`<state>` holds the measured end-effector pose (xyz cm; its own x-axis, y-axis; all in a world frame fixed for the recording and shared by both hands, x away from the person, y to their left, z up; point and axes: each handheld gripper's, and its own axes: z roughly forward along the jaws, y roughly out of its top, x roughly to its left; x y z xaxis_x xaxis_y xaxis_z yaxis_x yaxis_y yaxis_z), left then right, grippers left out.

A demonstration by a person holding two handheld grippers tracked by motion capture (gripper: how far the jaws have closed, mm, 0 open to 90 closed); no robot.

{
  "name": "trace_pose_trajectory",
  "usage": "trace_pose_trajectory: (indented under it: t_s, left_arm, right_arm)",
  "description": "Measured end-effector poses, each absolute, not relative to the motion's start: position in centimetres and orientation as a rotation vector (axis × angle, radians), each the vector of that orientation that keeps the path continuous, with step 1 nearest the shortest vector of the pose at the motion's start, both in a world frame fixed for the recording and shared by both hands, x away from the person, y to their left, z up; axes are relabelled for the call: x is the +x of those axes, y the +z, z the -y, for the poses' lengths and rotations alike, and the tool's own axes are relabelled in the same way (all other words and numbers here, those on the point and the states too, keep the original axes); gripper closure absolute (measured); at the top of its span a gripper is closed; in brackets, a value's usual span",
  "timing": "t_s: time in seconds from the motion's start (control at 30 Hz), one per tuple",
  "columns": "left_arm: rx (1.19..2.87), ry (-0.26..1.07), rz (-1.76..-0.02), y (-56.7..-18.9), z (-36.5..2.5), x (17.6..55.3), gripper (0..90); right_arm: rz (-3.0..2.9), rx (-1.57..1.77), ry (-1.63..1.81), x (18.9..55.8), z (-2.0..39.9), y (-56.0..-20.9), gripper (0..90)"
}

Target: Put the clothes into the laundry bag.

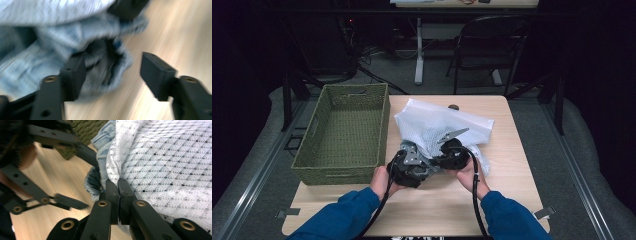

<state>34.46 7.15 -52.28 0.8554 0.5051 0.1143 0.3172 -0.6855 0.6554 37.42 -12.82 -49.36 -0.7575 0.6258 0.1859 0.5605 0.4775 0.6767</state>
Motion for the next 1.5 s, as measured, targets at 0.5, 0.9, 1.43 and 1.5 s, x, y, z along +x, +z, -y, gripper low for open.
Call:
trace_pose_trajectory:
  t_s: [0.5, 0.9, 1.43, 1.5]
  left_arm:
    - [2.425, 0.433, -0.713, -55.6, -7.2, 35.7, 50.2]
    - [2.157, 0.34, -0.737, -51.9, -7.8, 35.8, 77.0]
    - [2.193, 0.243, -0.665, -52.5, -5.8, 36.0, 71.6]
    - [2.242, 0.229, -0.65, -52.7, -5.7, 35.9, 61.7]
  right_arm:
    - [-2.645, 1.059, 1.135, 37.7, 12.7, -49.7, 89.4]
    - [-2.61, 0.914, 1.328, 35.4, 12.0, -46.2, 89.4]
    - [-2.687, 0.908, 1.029, 35.6, 13.1, -47.5, 89.5]
    - [-2.699, 0.91, 0.984, 35.6, 13.3, -47.7, 89.4]
